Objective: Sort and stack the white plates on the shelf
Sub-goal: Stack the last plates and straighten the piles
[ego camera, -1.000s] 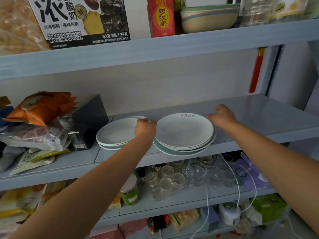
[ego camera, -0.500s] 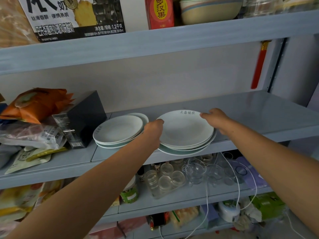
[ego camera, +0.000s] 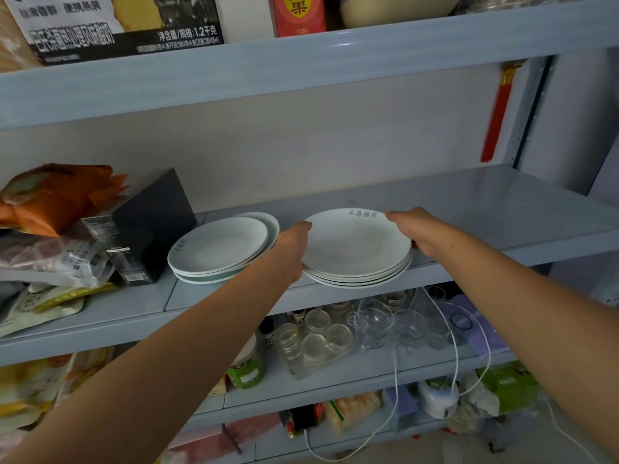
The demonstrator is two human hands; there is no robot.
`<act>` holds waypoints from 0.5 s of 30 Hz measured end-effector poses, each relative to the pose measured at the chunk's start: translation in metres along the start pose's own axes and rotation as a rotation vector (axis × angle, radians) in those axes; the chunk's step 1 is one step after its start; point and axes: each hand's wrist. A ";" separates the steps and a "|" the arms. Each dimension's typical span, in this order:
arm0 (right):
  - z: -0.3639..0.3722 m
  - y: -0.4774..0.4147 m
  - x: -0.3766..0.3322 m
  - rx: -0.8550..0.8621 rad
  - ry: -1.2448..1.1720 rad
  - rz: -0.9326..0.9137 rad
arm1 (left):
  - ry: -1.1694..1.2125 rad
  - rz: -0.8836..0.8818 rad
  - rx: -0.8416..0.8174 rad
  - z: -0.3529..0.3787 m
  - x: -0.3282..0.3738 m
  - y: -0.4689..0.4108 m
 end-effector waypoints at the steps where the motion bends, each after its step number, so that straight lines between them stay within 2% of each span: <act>1: 0.000 0.000 0.001 0.003 -0.005 0.004 | -0.023 0.007 -0.008 0.001 0.000 -0.002; 3: 0.002 0.003 0.005 0.062 0.086 -0.065 | -0.094 0.040 -0.018 0.006 0.002 -0.004; 4: 0.004 0.008 0.009 0.119 0.180 -0.159 | -0.186 0.079 -0.007 0.010 0.003 -0.006; 7: 0.011 0.035 0.031 0.279 0.405 -0.603 | -0.546 0.280 0.008 0.019 0.014 -0.008; 9: 0.018 0.051 0.052 0.428 0.588 -0.870 | -0.670 0.336 -0.038 0.024 0.026 -0.013; 10: 0.021 0.057 0.063 0.487 0.657 -0.946 | -0.702 0.332 -0.063 0.025 0.030 -0.018; 12: 0.029 0.067 0.083 0.566 0.738 -1.012 | -0.739 0.291 -0.121 0.026 0.033 -0.027; 15: 0.045 0.068 0.100 0.610 0.784 -1.003 | -0.683 0.248 -0.152 0.030 0.028 -0.039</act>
Point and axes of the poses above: each hand's wrist, its own y-axis away from the middle knuckle, its own z-axis out of the palm, x = y × z, and after that the axes turned 10 degrees about z, right-handed
